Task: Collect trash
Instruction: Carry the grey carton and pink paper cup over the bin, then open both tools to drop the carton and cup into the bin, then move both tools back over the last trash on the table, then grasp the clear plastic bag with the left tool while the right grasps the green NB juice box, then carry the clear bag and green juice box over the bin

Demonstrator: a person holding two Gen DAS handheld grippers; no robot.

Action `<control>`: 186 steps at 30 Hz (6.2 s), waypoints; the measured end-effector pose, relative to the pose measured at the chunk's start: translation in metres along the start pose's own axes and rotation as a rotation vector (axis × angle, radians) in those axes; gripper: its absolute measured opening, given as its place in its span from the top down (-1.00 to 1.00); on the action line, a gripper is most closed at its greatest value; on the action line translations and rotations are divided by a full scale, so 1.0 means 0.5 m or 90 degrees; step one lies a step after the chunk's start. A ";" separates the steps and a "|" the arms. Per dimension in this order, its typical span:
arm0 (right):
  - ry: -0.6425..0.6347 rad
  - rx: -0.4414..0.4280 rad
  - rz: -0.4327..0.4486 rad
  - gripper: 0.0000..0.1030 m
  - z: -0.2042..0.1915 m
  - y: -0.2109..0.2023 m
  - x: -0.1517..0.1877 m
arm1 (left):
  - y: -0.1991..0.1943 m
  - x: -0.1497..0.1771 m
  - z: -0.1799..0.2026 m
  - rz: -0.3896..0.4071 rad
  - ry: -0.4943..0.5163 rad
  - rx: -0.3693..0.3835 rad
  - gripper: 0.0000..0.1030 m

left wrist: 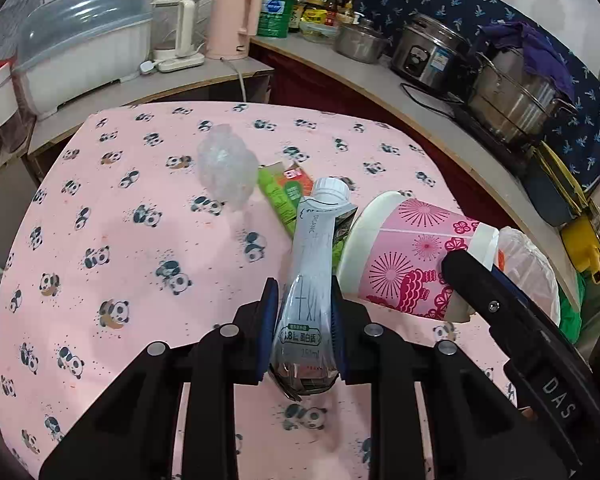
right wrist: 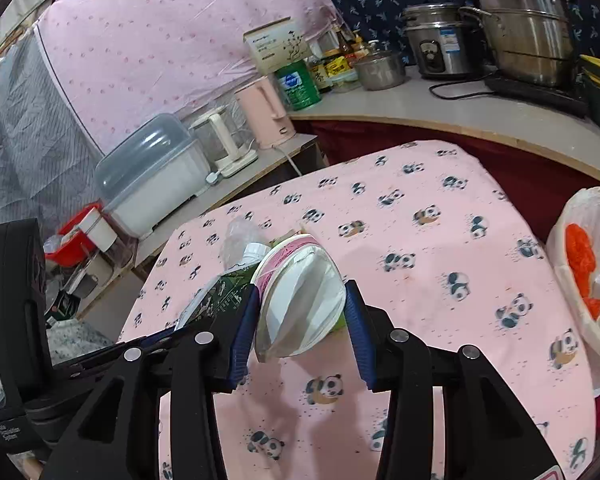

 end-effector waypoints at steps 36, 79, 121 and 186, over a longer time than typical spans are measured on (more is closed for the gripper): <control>0.194 0.261 0.178 0.11 0.600 -0.441 -0.047 | 0.040 0.068 0.729 -0.018 0.249 0.192 0.52; 0.032 0.079 0.007 0.04 0.171 -0.049 -0.033 | 0.063 -0.074 0.109 0.030 0.042 -0.057 -0.15; -0.080 0.066 -0.161 -0.07 0.046 0.350 0.027 | 0.320 -0.151 -0.142 -0.077 -0.015 -0.093 0.34; 0.224 0.235 0.155 0.57 0.613 -0.430 -0.005 | 0.096 0.120 0.736 -0.080 0.311 0.138 0.60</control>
Point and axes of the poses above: each gripper's, at about its wrist camera, not at the fingertips, and y roughly the way its jaws point, z to its right, x to its underside, the point moved 8 cm from there along y, roughly the way its jaws point, and after that the axes turned 8 degrees about -x, right-handed, at the moved point
